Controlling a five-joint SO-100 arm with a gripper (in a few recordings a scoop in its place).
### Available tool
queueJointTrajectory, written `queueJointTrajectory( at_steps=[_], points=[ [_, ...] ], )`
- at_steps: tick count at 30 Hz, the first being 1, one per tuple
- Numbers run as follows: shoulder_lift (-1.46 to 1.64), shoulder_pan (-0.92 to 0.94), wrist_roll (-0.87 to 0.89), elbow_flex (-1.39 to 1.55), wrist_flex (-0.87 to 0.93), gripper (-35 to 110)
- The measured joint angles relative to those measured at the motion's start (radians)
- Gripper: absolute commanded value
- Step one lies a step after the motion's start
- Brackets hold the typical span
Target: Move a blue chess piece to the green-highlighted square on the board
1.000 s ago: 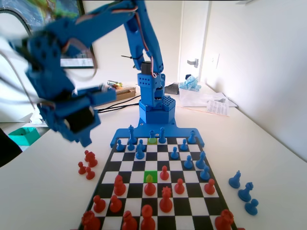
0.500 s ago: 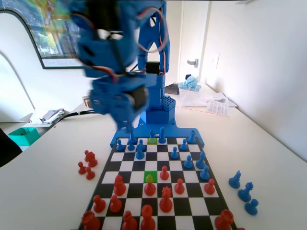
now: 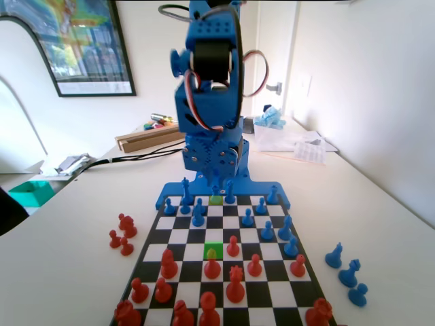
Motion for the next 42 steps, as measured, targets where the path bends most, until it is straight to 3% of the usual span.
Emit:
queueJointTrajectory(
  at_steps=[10,16,26,35,42],
  points=[
    [0.003,-0.003,-0.005,0.089,-0.067,8],
    [0.003,-0.012,-0.106,0.049,-0.055,7],
    [-0.005,-0.052,-0.514,-0.049,0.061,7],
    [-0.021,0.060,-1.000,-0.098,0.209,7],
    [-0.021,0.086,-1.233,-0.140,0.284,7]
  ],
)
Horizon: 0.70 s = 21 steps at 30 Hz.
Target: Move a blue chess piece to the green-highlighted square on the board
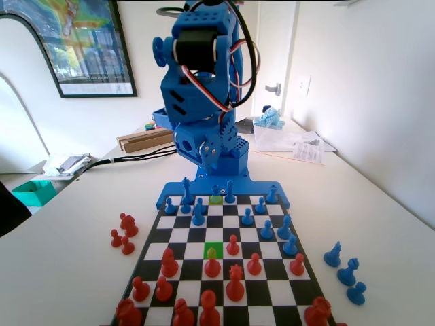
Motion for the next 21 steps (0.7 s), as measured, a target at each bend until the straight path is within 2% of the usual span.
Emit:
queueJointTrajectory(
  at_steps=[5,21],
  points=[
    [0.000,-0.044,-0.072,-0.002,-0.003,11],
    [0.000,-0.092,-0.204,0.164,-0.206,13]
  ],
)
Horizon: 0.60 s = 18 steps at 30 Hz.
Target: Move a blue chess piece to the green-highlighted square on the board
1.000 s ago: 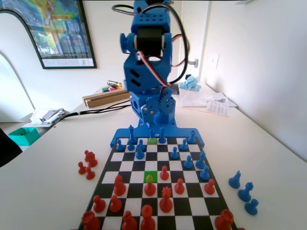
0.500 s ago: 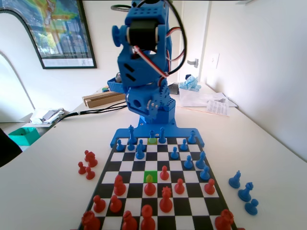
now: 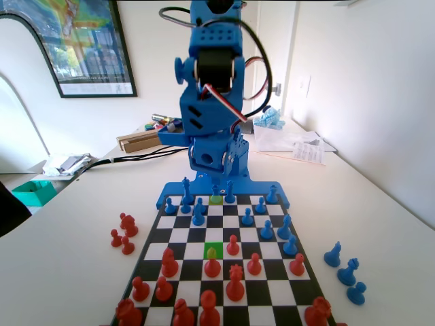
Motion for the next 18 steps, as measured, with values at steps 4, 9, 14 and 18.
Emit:
queueJointTrajectory(
  at_steps=[4,9,14,18],
  points=[
    [0.000,0.005,-0.012,0.046,-0.054,13],
    [0.000,0.018,-0.040,0.081,-0.114,13],
    [0.000,0.031,-0.052,0.130,-0.170,14],
    [0.000,0.026,-0.052,0.172,-0.222,14]
  ],
)
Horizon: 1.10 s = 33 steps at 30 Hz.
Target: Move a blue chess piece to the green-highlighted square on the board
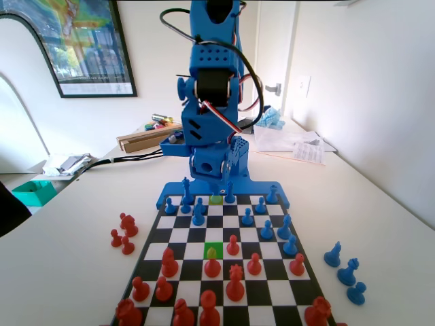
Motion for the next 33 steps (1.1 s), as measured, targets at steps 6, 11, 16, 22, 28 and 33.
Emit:
queueJointTrajectory(
  at_steps=[6,11,16,22,28,33],
  points=[
    [0.006,0.003,0.000,0.046,-0.061,14],
    [0.015,0.003,0.000,0.051,-0.078,13],
    [0.035,0.014,0.000,0.066,-0.095,13],
    [0.038,0.031,0.000,0.083,-0.121,13],
    [0.038,0.037,0.000,0.115,-0.164,12],
    [0.038,0.040,0.000,0.133,-0.179,11]
  ],
)
